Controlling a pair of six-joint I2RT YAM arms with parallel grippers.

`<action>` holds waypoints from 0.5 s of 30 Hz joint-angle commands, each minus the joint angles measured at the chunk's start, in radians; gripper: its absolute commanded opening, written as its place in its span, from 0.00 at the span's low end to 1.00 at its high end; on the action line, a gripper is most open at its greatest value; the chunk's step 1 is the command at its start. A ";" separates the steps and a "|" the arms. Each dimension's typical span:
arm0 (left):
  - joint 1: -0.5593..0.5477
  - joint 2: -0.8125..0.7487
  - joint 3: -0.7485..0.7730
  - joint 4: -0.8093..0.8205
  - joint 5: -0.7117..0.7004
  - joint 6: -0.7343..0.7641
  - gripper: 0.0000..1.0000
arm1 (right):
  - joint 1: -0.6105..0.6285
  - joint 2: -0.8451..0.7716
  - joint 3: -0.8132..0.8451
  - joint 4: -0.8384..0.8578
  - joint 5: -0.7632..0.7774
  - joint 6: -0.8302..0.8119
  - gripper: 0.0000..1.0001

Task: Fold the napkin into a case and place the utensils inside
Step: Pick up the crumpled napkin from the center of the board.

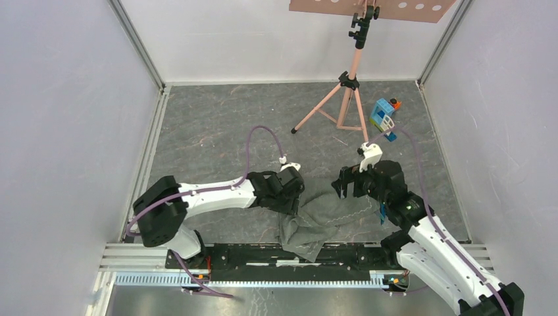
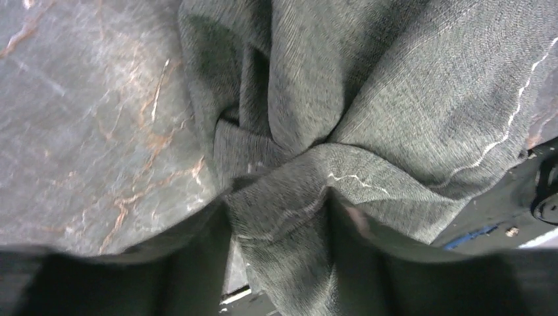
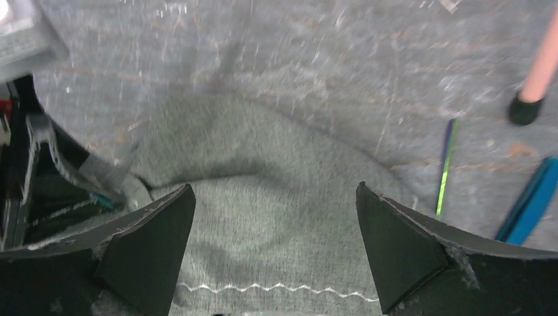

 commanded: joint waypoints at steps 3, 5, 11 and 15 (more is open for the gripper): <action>0.002 0.027 0.057 0.037 -0.151 -0.039 0.27 | 0.009 0.011 -0.112 0.110 -0.151 0.016 0.98; 0.035 -0.012 0.057 0.012 -0.180 -0.025 0.18 | 0.024 0.041 -0.135 0.129 -0.195 -0.018 0.98; 0.246 -0.122 0.040 -0.032 -0.057 0.070 0.12 | 0.141 0.166 -0.148 0.213 -0.172 -0.144 0.98; 0.352 -0.185 0.027 -0.072 0.046 0.125 0.13 | 0.299 0.288 -0.120 0.318 -0.024 -0.233 0.98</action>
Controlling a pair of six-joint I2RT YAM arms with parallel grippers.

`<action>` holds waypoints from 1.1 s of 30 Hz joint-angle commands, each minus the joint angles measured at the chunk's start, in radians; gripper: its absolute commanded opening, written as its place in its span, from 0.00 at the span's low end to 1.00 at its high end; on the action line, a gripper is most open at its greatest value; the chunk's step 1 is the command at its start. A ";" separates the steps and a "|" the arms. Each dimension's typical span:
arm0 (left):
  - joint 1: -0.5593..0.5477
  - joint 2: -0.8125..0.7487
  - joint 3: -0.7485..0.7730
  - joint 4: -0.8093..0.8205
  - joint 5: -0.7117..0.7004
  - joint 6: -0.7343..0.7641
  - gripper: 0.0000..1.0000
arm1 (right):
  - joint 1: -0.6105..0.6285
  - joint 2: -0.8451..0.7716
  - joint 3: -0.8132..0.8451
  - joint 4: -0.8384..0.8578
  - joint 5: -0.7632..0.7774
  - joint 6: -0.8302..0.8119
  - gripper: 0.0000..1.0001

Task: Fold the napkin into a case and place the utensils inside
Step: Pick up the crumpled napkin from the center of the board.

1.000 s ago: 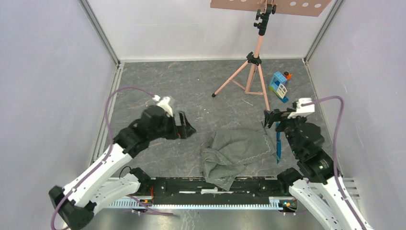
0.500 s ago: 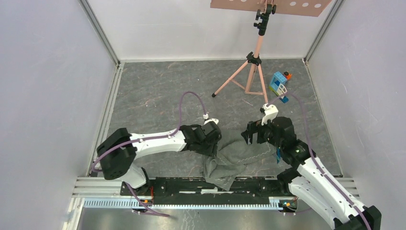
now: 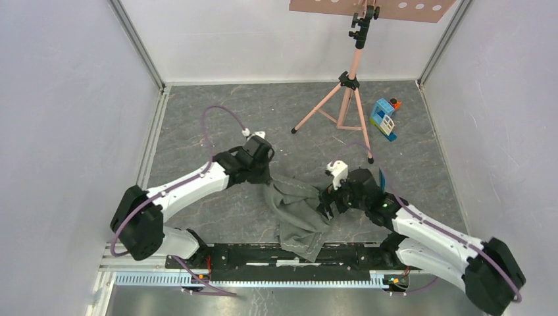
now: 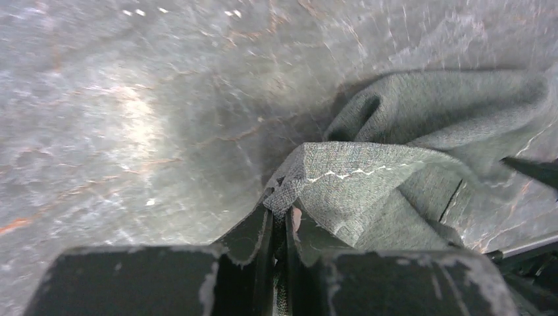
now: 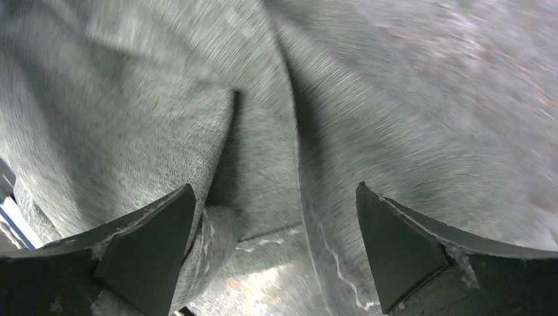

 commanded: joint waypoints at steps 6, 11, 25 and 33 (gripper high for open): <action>0.170 -0.144 0.013 -0.126 0.140 0.169 0.12 | 0.289 0.336 0.158 0.300 0.391 -0.249 0.98; 0.249 -0.180 0.022 -0.160 0.202 0.198 0.12 | 0.300 0.492 0.280 0.289 0.548 -0.270 0.89; 0.380 -0.216 0.097 -0.187 0.310 0.219 0.14 | 0.328 0.623 0.316 0.402 0.551 -0.263 0.73; 0.441 -0.280 0.205 -0.294 0.193 0.251 0.02 | 0.335 0.634 0.417 0.412 0.695 -0.280 0.00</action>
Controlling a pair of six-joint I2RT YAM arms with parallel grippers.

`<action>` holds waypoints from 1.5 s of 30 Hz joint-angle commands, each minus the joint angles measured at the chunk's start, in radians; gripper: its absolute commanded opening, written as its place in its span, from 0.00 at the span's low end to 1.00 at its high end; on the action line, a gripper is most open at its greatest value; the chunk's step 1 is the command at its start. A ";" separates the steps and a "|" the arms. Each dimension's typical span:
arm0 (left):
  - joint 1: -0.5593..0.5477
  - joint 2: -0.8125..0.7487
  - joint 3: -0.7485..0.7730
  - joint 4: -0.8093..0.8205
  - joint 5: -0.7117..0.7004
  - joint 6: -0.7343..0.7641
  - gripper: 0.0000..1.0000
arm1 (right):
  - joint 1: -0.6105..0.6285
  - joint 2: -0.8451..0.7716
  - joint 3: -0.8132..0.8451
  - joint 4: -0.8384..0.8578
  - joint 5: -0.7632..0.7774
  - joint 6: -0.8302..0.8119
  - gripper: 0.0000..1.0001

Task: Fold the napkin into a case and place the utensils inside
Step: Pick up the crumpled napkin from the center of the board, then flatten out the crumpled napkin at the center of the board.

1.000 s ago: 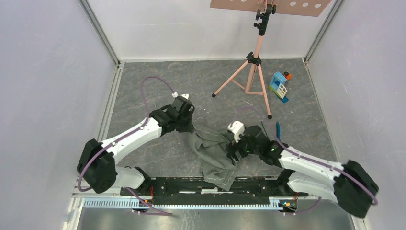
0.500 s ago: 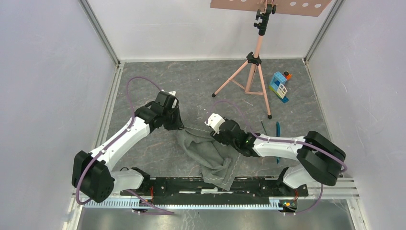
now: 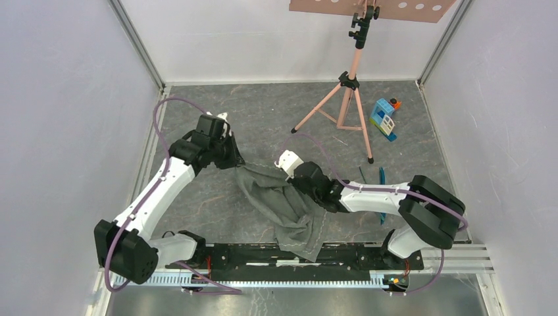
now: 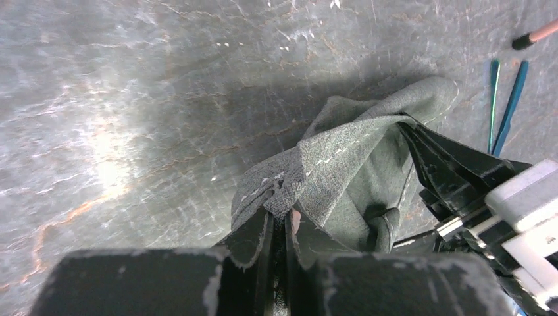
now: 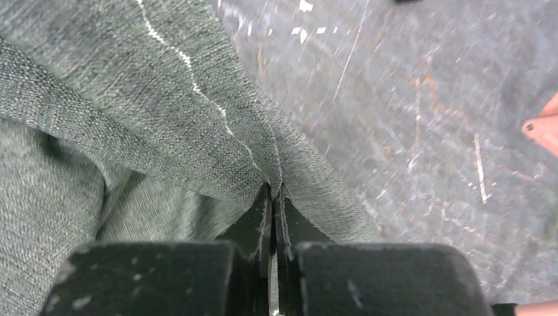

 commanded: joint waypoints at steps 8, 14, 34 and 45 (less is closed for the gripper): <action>0.042 -0.276 0.385 -0.233 -0.330 0.169 0.02 | 0.079 -0.251 0.327 -0.092 -0.081 -0.083 0.00; 0.042 -0.465 0.584 -0.189 -0.279 0.235 0.04 | 0.251 -0.339 0.503 -0.198 -0.320 -0.230 0.01; 0.162 0.338 0.689 -0.025 -0.816 0.314 0.15 | -0.133 0.327 0.864 0.213 0.231 -0.258 0.00; 0.274 0.789 1.229 -0.370 -0.641 0.190 0.91 | -0.200 0.573 1.115 -0.115 0.163 -0.281 0.94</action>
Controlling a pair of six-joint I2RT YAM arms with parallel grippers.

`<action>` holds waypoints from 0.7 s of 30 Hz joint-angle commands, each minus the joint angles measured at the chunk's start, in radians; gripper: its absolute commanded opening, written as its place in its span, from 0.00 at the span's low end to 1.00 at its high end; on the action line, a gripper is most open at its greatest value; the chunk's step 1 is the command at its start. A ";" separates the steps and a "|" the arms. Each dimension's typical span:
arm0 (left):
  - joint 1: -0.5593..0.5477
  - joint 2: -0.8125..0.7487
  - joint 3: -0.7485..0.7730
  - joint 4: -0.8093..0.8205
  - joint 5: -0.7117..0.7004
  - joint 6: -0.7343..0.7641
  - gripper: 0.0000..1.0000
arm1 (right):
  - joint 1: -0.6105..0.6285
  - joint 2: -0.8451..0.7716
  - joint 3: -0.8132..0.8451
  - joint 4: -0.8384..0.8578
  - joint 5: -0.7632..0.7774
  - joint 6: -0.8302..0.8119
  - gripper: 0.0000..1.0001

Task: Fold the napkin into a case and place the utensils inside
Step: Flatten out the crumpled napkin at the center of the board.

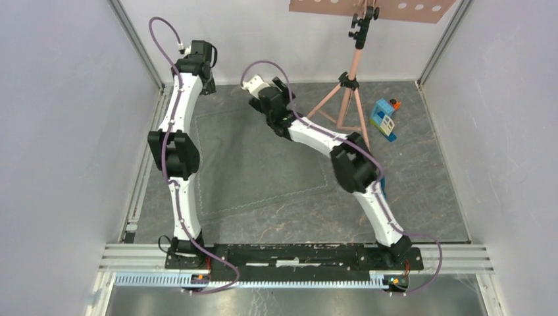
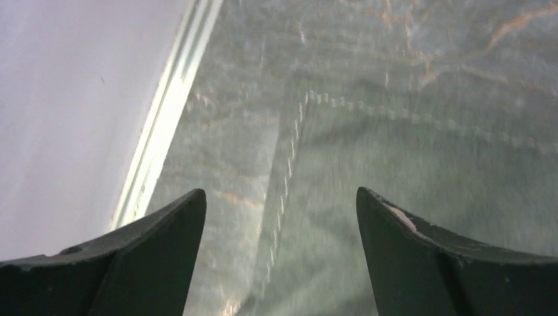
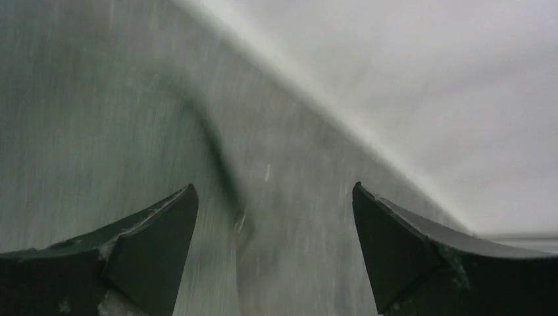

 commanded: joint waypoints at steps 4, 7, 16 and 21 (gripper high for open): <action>-0.009 -0.530 -0.578 0.145 0.287 -0.162 0.96 | 0.047 -0.623 -0.719 0.079 -0.238 0.280 0.96; 0.002 -0.629 -0.812 0.251 0.398 -0.199 0.98 | 0.054 -0.710 -0.832 0.027 -0.327 0.407 0.98; 0.059 -0.595 -1.121 0.442 0.720 -0.371 1.00 | 0.067 -0.760 -0.979 0.007 -0.579 0.619 0.98; 0.134 -0.579 -1.284 0.461 0.701 -0.414 1.00 | 0.069 -0.774 -1.043 0.019 -0.593 0.653 0.98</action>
